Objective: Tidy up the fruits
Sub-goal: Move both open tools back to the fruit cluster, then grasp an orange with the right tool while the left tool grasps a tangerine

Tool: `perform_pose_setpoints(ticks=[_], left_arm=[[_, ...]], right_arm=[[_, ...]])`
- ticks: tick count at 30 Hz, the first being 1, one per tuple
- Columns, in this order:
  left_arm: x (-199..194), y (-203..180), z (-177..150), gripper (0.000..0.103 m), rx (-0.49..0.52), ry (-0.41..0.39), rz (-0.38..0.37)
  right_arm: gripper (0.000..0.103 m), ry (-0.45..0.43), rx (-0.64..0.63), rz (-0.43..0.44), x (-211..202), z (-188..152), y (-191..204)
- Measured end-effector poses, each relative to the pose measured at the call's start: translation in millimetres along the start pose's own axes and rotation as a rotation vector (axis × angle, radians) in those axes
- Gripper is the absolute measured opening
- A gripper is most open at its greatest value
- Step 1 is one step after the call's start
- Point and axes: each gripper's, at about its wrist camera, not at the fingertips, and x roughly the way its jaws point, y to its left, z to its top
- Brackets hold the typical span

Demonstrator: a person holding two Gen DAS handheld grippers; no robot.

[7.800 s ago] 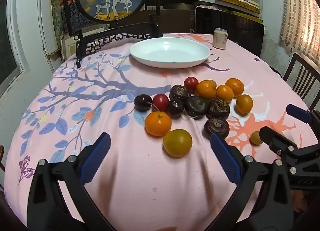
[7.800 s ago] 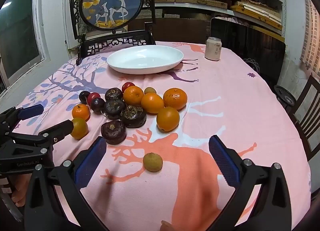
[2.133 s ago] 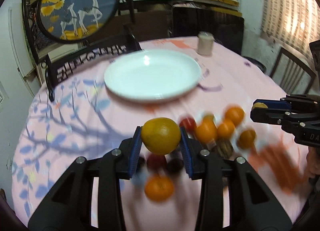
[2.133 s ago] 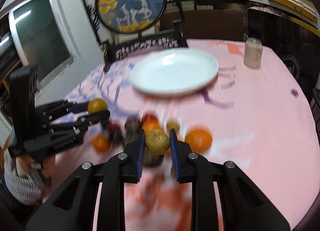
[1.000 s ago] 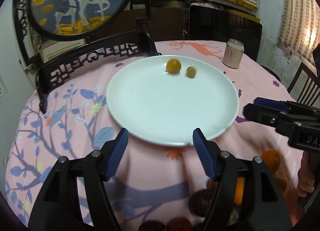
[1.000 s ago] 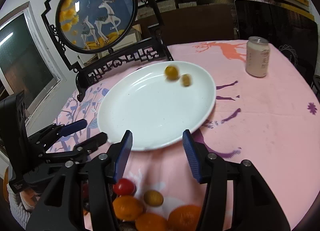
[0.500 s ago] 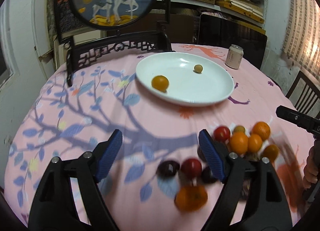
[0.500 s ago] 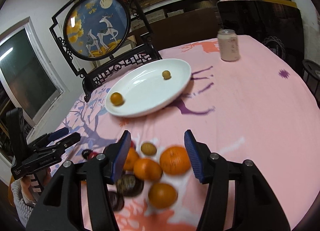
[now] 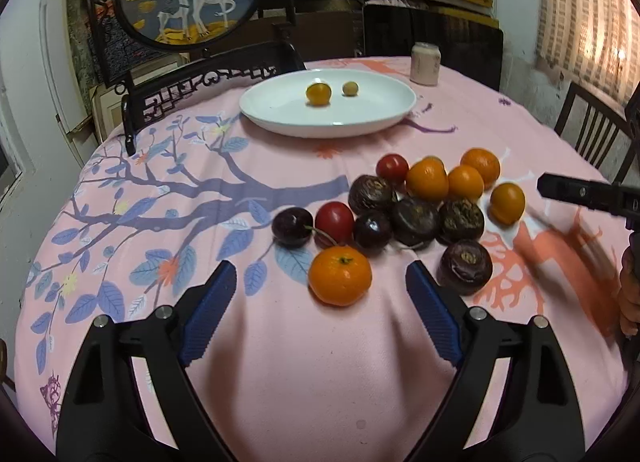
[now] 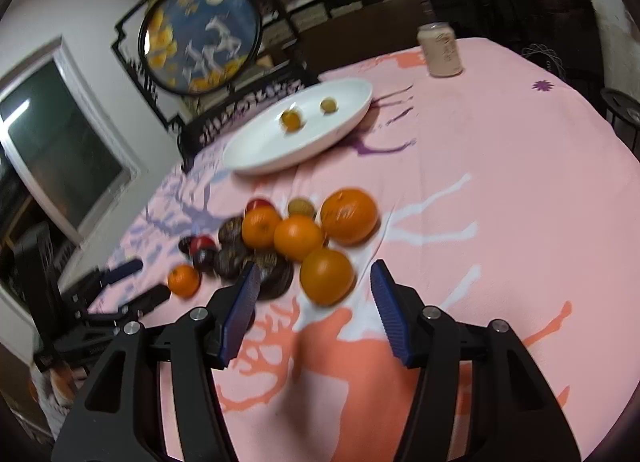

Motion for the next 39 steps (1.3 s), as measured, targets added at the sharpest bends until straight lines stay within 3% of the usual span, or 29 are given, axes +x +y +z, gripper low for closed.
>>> perform_pose_setpoints(ticks=[7, 18, 19, 20, 21, 22, 25, 33, 39], left_arm=[[11.1, 5.6, 0.9, 0.088, -0.030, 0.046, -0.016], [23.4, -4.1, 4.5, 0.088, 0.008, 0.071, -0.005], [24.5, -4.6, 4.9, 0.087, 0.010, 0.073, -0.007], [26.4, -4.8, 5.5, 0.077, 0.012, 0.079, -0.017], [28.3, -4.9, 5.6, 0.067, 0.013, 0.089, -0.034], [32.6, -4.0, 5.8, 0.039, 0.010, 0.110, -0.054], [34.4, -0.1, 5.5, 0.039, -0.015, 0.114, -0.080], [14.0, 7.5, 13.5, 0.038, -0.045, 0.033, -0.075], [23.8, 17.2, 64.8, 0.039, -0.030, 0.013, -0.024]], right_arm=[[0.058, 0.060, -0.063, -0.041, 14.1, -6.2, 9.8], [0.058, 0.096, -0.088, -0.117, 36.9, 0.5, 11.5], [0.056, 0.100, -0.088, -0.117, 38.8, 1.2, 10.9], [0.046, 0.108, -0.088, -0.113, 41.3, 1.6, 10.1], [0.044, 0.118, -0.088, -0.109, 43.1, 1.2, 9.6], [0.040, 0.121, -0.083, -0.110, 43.7, 0.8, 8.0], [0.036, 0.107, -0.074, -0.090, 39.9, 1.0, 6.7], [0.036, 0.014, -0.011, -0.008, 11.8, 5.5, -1.1], [0.036, 0.001, 0.030, 0.028, 8.5, 52.0, -4.3]])
